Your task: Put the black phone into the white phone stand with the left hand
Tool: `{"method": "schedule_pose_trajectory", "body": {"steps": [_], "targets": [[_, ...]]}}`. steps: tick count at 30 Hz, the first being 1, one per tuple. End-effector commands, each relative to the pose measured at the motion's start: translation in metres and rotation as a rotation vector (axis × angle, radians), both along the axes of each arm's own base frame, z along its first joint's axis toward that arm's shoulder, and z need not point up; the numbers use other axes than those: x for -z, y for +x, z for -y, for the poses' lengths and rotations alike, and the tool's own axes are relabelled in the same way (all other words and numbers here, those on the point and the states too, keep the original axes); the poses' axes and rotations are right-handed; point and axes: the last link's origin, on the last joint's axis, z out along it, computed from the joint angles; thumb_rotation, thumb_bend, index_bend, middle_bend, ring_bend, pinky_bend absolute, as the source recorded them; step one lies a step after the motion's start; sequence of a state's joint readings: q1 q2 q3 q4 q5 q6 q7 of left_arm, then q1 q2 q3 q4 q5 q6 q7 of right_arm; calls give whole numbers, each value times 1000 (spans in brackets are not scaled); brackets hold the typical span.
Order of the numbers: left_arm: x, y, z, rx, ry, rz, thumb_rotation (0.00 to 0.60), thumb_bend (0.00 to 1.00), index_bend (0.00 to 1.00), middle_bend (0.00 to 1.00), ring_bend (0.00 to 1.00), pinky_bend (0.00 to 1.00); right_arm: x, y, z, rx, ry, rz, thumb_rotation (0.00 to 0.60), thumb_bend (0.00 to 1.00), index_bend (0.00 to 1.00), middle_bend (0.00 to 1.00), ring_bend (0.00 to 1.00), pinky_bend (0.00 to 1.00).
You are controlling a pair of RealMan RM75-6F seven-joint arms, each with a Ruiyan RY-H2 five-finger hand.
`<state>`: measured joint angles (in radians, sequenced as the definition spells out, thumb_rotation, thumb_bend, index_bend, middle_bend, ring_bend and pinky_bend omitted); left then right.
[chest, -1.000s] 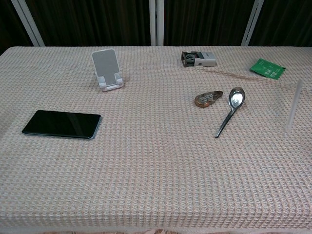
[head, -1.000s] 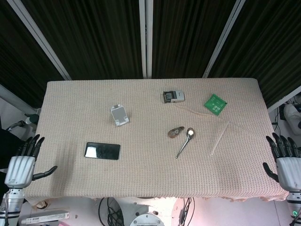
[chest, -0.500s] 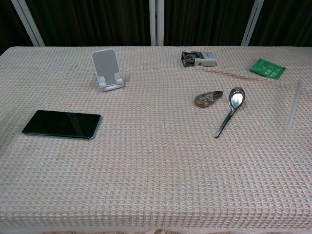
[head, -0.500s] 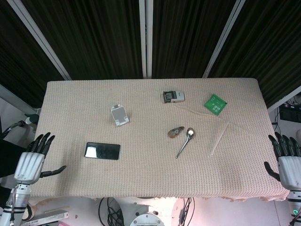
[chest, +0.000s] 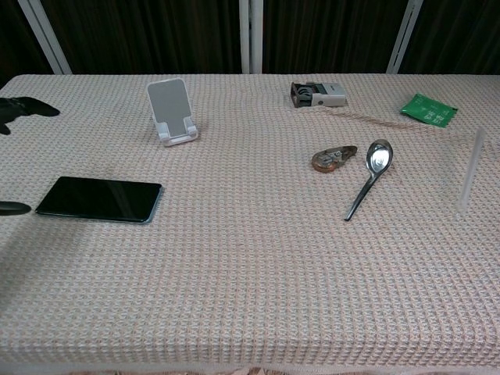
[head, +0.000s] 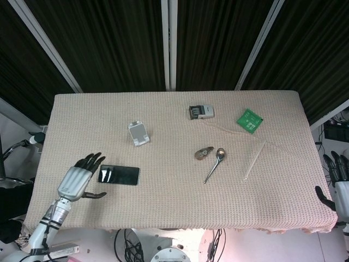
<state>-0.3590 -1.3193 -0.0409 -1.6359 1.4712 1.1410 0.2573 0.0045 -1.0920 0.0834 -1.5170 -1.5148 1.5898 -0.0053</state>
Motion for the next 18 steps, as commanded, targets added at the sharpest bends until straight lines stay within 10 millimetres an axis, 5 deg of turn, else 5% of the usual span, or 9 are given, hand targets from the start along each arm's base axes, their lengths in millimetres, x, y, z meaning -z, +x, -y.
{"method": "schedule_pose_trajectory", "body": {"steps": [1, 9, 18], "targets": [[21, 10, -10, 15, -50, -30, 383, 1, 47, 15, 42, 209, -2, -3, -1, 8, -5, 0, 600, 212, 0, 0, 0, 0], [44, 17, -24, 29, -73, -121, 484, 19, 69, 15, 41, 208, -4, -7, -3, 21, -15, -22, 600, 212, 0, 0, 0, 0], [55, 19, -39, 3, -91, -155, 507, 131, 131, 16, 42, 206, -2, -7, -3, 19, -18, -19, 600, 213, 0, 0, 0, 0]]}}
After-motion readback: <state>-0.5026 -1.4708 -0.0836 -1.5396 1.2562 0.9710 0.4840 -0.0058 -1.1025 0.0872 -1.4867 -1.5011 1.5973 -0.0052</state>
